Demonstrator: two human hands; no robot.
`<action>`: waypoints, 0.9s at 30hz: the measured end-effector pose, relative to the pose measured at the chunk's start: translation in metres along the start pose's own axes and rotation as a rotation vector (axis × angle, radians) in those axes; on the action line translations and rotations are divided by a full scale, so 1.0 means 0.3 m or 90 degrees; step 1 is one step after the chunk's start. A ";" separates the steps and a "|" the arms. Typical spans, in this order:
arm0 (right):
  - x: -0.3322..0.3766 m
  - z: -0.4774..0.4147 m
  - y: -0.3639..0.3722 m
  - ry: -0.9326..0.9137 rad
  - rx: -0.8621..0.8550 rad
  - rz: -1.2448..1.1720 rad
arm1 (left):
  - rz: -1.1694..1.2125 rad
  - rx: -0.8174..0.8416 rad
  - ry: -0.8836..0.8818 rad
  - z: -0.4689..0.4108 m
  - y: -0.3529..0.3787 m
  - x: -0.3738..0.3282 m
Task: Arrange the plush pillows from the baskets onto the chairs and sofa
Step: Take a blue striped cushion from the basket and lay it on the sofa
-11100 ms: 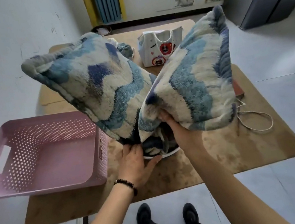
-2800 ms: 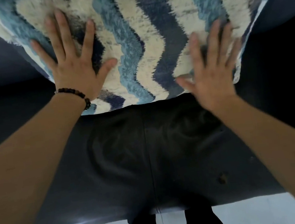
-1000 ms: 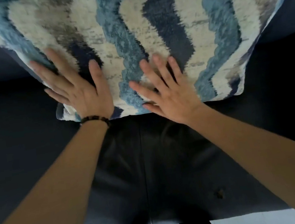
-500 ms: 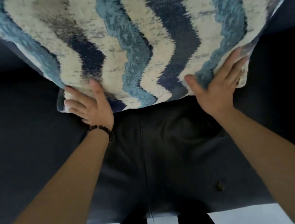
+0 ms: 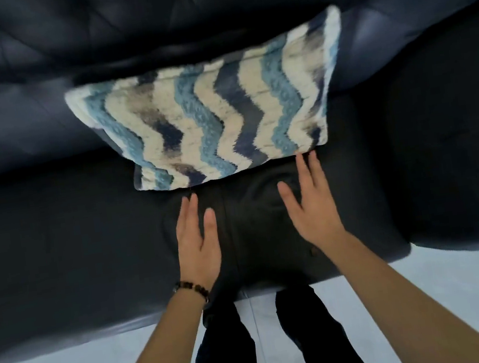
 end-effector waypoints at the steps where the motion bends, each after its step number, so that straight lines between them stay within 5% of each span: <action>1: 0.059 0.064 -0.060 0.018 0.006 -0.019 | 0.005 0.009 -0.014 0.092 -0.058 -0.026; 6: 0.365 0.372 -0.358 0.088 -0.054 -0.108 | 0.113 -0.001 -0.044 0.512 -0.395 -0.185; 15: 0.680 0.972 -0.679 0.182 -0.313 -0.260 | 0.033 0.078 0.158 0.898 -0.773 -0.315; 19: 0.633 1.309 -0.753 0.282 -0.462 -0.216 | -0.010 0.144 0.184 0.921 -0.652 -0.370; 27: 0.445 2.016 -0.890 0.429 -0.861 -0.260 | -0.185 0.371 0.405 1.399 0.030 -0.703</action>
Point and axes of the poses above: each hand's wrist, its own z-axis away from the middle knuckle, its own y-axis out of the palm, x = y × z, the point moved 10 cm from there along -z, towards the middle knuckle, and after that the axes turned 15 degrees about -y, right-handed, at the moved point
